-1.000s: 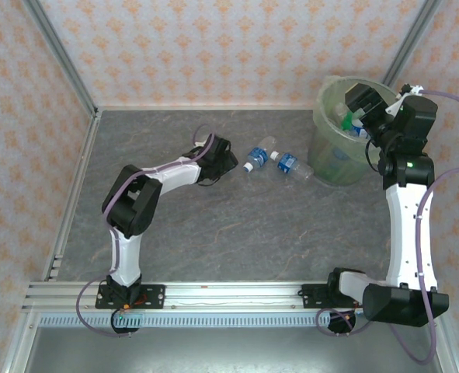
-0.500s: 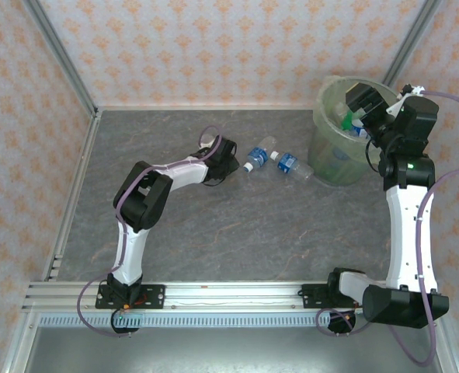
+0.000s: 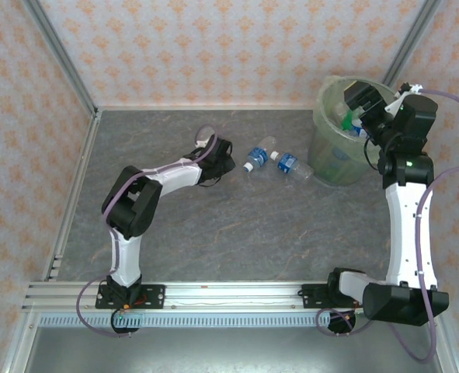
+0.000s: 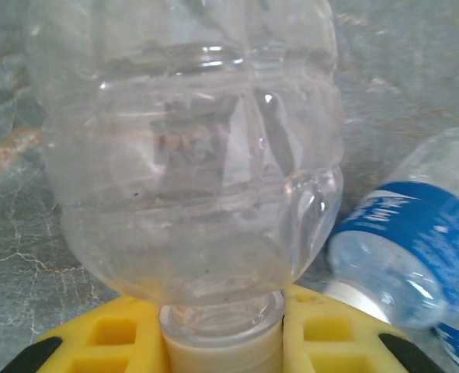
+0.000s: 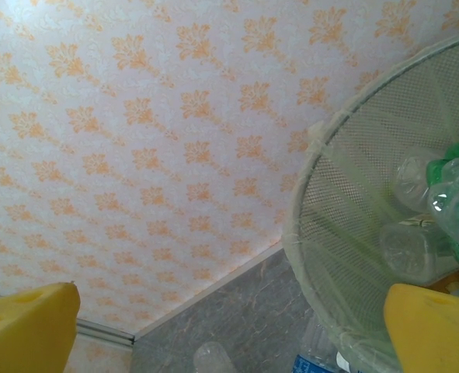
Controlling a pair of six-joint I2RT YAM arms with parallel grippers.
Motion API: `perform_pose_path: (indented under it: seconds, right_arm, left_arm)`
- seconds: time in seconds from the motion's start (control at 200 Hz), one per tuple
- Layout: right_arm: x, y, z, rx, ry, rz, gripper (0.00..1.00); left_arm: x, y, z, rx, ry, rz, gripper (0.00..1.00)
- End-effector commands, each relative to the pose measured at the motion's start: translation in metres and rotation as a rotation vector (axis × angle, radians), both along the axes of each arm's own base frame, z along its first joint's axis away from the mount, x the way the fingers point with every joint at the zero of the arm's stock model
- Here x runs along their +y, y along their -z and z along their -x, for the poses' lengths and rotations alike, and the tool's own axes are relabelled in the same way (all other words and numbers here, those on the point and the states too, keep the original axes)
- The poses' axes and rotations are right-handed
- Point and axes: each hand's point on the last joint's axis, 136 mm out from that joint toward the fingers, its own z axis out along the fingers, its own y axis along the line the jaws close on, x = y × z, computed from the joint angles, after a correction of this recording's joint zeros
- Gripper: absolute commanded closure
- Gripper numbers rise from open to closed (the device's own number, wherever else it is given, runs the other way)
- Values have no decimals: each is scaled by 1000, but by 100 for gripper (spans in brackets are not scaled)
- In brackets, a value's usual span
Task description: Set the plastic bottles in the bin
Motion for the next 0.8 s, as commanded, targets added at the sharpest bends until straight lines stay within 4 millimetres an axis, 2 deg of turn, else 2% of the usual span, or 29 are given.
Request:
perform_pose_path:
  seconds: [0.0,0.075,0.1,0.22,0.435,0.646,0.796]
  right_arm:
    - [9,-15,-4,-53,-47,-11,0]
    - [17,-24,-1,-77,-77,-5,0]
    - [18,-18,-9,-58,-85,-8,0]
    - [33,-20,-14,-62,-141,-5,0]
    - [81,-25,-14,-93,-268,130,0]
    - [127,-17,-17,-72,-422,185,0]
    - [145,-10,-20,-32,-488,174,0]
  left_arm:
    - [-3,-52,-1,-142,48,-29,80]
    - [-9,-70,2,-194,92,-47,80]
    - [-11,-77,4,-216,109,-52,80]
    - [-28,-113,11,-330,221,-81,80]
    - [-54,-169,32,-508,413,-122,80]
    - [-72,-204,55,-623,520,-118,80]
    - [-86,-216,71,-653,588,-130,80]
